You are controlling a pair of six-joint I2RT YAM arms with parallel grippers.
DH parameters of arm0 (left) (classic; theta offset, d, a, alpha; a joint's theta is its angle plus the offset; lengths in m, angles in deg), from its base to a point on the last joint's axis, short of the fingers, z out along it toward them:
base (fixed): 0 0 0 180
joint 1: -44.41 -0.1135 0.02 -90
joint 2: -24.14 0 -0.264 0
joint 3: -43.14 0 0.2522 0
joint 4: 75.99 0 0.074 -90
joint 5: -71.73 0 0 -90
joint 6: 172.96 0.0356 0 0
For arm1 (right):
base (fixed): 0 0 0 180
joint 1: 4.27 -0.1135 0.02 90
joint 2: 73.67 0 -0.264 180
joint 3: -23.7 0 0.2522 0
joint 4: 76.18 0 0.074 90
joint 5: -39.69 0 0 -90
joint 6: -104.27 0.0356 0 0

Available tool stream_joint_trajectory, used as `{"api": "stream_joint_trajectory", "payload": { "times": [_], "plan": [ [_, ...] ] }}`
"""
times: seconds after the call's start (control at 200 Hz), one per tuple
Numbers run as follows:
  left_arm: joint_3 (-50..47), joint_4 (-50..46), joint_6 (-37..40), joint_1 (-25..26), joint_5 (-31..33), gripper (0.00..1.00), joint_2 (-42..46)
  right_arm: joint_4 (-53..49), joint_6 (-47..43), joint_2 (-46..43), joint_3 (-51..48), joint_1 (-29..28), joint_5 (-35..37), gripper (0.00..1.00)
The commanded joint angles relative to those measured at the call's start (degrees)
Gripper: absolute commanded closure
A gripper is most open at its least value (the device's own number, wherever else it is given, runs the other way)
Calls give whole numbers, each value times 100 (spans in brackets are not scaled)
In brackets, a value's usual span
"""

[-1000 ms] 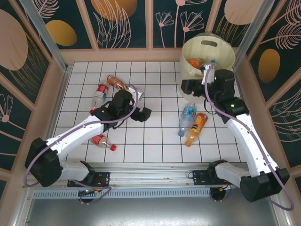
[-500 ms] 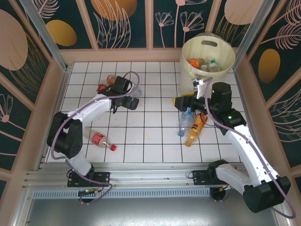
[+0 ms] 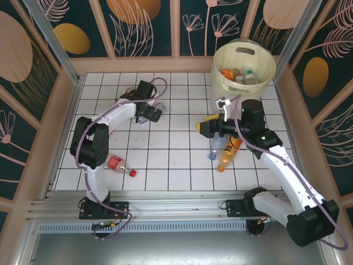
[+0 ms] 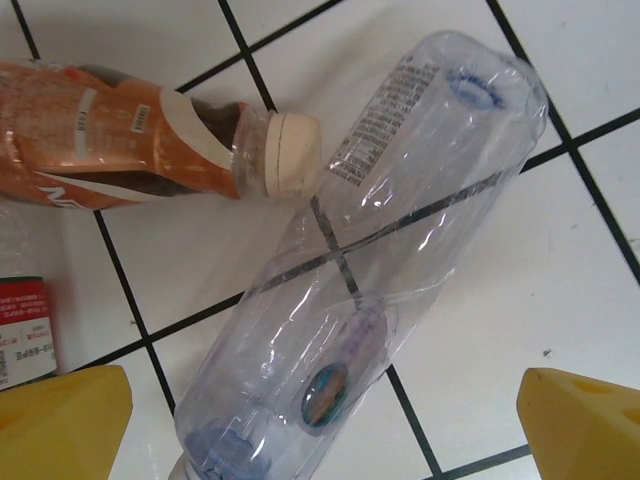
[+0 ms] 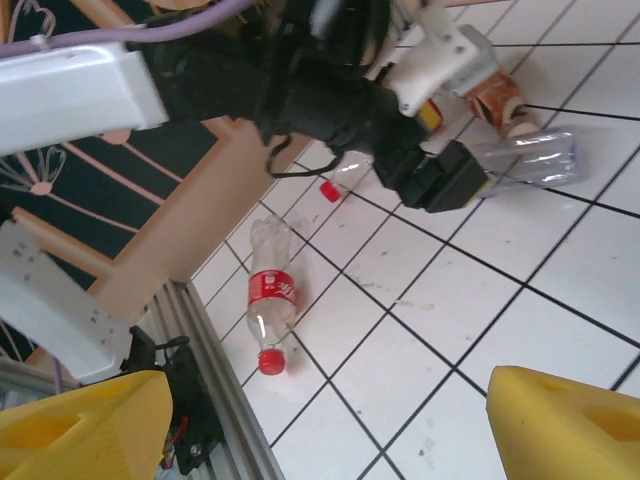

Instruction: Put the plastic bottles in the bin

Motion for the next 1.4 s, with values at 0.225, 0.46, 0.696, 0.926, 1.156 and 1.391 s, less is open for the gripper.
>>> {"api": "stream_joint_trajectory", "payload": {
  "times": [0.225, 0.46, 0.696, 0.926, 1.156, 1.391],
  "plan": [
    [311, -199, 329, -295, -137, 1, -599, 765, 411, -364, -467, -130, 46, 17],
    [465, -149, 364, -402, -196, 1, -951, 802, 434, -169, -429, -201, 160, 17],
    [579, -307, 272, -404, -496, 8, -1075, 898, 482, -9, -444, -246, 273, 17],
    [296, -425, 84, -400, -1190, 19, -769, 974, 551, 167, -473, -260, 412, 17],
    [57, -383, -173, -390, -1651, 37, -493, 1085, 616, 362, -447, -255, 463, 18],
    [-931, 1057, -1093, -306, -3124, 41, 759, 1595, 2300, 621, -372, -297, 1407, 18]
  ]
}}
